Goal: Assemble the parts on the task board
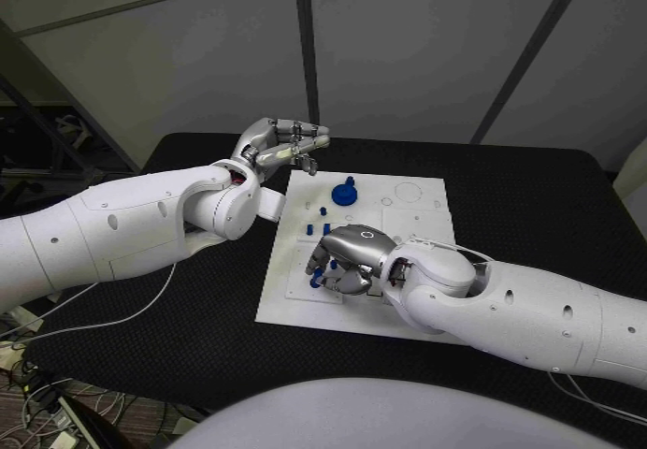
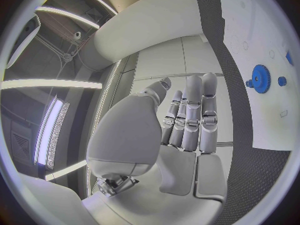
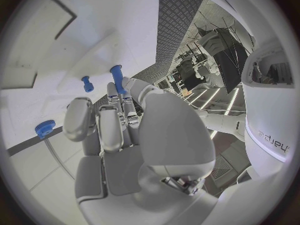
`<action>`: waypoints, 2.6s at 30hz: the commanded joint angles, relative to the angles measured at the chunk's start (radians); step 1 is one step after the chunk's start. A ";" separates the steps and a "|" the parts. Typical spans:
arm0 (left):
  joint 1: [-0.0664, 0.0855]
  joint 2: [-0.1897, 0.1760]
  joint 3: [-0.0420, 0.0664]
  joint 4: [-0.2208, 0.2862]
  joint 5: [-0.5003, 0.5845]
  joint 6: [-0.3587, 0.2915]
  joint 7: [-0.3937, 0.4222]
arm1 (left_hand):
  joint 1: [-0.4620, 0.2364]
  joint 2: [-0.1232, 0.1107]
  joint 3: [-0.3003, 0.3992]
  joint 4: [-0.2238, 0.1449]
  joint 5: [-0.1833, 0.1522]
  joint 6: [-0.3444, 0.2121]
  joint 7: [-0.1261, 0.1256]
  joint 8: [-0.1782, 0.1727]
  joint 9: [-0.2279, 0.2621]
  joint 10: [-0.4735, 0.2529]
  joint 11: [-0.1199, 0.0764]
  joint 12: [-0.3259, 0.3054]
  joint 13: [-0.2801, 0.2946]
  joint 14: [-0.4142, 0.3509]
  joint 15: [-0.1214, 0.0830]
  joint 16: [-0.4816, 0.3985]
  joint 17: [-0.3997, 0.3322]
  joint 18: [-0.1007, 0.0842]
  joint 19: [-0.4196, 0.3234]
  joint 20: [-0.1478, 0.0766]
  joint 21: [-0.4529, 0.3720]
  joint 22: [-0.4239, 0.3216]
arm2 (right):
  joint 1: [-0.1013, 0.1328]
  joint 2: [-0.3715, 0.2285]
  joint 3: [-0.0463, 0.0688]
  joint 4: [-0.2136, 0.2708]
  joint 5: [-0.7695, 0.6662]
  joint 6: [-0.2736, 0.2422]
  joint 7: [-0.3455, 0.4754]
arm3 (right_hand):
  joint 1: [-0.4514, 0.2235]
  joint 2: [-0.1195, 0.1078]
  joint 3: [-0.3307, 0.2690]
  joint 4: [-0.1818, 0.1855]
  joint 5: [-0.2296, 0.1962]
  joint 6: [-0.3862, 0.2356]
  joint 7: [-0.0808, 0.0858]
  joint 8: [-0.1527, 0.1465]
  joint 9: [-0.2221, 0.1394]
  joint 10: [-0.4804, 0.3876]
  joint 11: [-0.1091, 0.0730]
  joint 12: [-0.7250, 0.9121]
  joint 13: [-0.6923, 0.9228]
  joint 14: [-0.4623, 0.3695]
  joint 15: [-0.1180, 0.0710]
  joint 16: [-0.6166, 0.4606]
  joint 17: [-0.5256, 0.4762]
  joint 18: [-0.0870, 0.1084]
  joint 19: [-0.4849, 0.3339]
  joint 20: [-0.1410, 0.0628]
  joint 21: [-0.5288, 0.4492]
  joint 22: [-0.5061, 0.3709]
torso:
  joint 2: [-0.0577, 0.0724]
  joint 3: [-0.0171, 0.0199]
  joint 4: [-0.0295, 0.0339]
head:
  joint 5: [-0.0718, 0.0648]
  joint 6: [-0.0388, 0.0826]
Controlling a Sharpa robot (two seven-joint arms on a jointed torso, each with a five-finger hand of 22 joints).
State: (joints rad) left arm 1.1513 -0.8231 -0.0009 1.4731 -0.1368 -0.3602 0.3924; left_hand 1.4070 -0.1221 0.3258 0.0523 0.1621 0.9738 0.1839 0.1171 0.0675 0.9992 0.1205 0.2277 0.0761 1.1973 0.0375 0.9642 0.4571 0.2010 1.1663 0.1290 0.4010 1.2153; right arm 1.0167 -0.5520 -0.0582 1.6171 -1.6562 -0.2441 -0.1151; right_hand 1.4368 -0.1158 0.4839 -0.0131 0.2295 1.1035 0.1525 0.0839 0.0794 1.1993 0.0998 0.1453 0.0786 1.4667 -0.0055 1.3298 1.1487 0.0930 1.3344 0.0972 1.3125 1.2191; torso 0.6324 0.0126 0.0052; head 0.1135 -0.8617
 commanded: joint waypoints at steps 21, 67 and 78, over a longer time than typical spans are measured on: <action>0.001 0.000 0.001 0.000 0.001 0.011 0.004 | 0.004 0.001 -0.004 0.000 0.004 -0.005 -0.004 -0.002 0.000 -0.009 0.001 0.005 -0.001 -0.009 0.000 -0.002 -0.001 -0.019 -0.002 0.006 -0.006 -0.002 | -0.002 -0.004 -0.007 0.002 0.008 -0.072 0.028 | -0.048 -0.046 -0.104 0.017 -0.029 -0.182 -0.003 -0.020 -0.012 -0.219 0.021 -0.069 -0.015 0.011 0.036 -0.044 -0.078 0.028 -0.101 0.036 -0.140 -0.168 | 0.000 0.0005 -0.0010 | 0.001 0.003; -0.009 -0.012 0.000 -0.015 0.001 0.017 0.005 | 0.006 0.002 -0.005 -0.001 0.004 -0.005 -0.004 -0.001 0.000 -0.011 0.001 0.008 -0.001 -0.010 0.000 -0.001 -0.003 -0.019 -0.002 0.006 -0.007 -0.003 | -0.002 -0.498 0.048 0.300 0.235 -0.056 -0.419 | -0.235 -0.001 -0.590 0.307 0.175 -0.156 -0.040 0.272 0.129 0.228 -0.066 1.277 1.289 0.087 -0.029 0.207 0.340 -0.036 0.090 -0.022 0.082 0.119 | -0.014 -0.0002 -0.0518 | -0.111 0.041; -0.010 -0.013 0.000 -0.015 0.001 0.018 0.007 | 0.005 0.002 -0.005 0.000 0.004 -0.005 -0.004 -0.001 0.000 -0.012 0.001 0.009 -0.001 -0.010 0.000 -0.001 -0.003 -0.019 -0.002 0.006 -0.008 -0.003 | -0.011 -0.473 0.046 0.281 0.216 -0.036 -0.454 | -0.256 -0.001 -0.613 0.307 0.178 -0.162 -0.041 0.284 0.136 0.225 -0.066 1.271 1.285 0.087 -0.029 0.207 0.342 -0.036 0.090 -0.022 0.082 0.120 | -0.012 -0.0014 -0.0527 | -0.108 0.044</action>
State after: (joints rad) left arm 1.1409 -0.8354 -0.0017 1.4573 -0.1367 -0.3536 0.3919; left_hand 1.4070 -0.1222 0.3258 0.0523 0.1621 0.9738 0.1839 0.1171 0.0675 0.9929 0.1212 0.2321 0.0764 1.1939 0.0410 0.9642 0.4547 0.2010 1.1664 0.1290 0.3971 1.2139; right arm 1.0058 -1.0261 -0.0119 1.8989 -1.4110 -0.3098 -0.5352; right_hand 1.1907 -0.1169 -0.1235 0.2936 0.4060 0.9479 0.1127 0.3629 0.2146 1.4328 0.0340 1.4199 1.3080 1.4672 -0.0410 1.5303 1.3080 0.0693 1.4210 0.0750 1.3892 1.3080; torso 0.6194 0.0119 -0.0470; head 0.0037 -0.8177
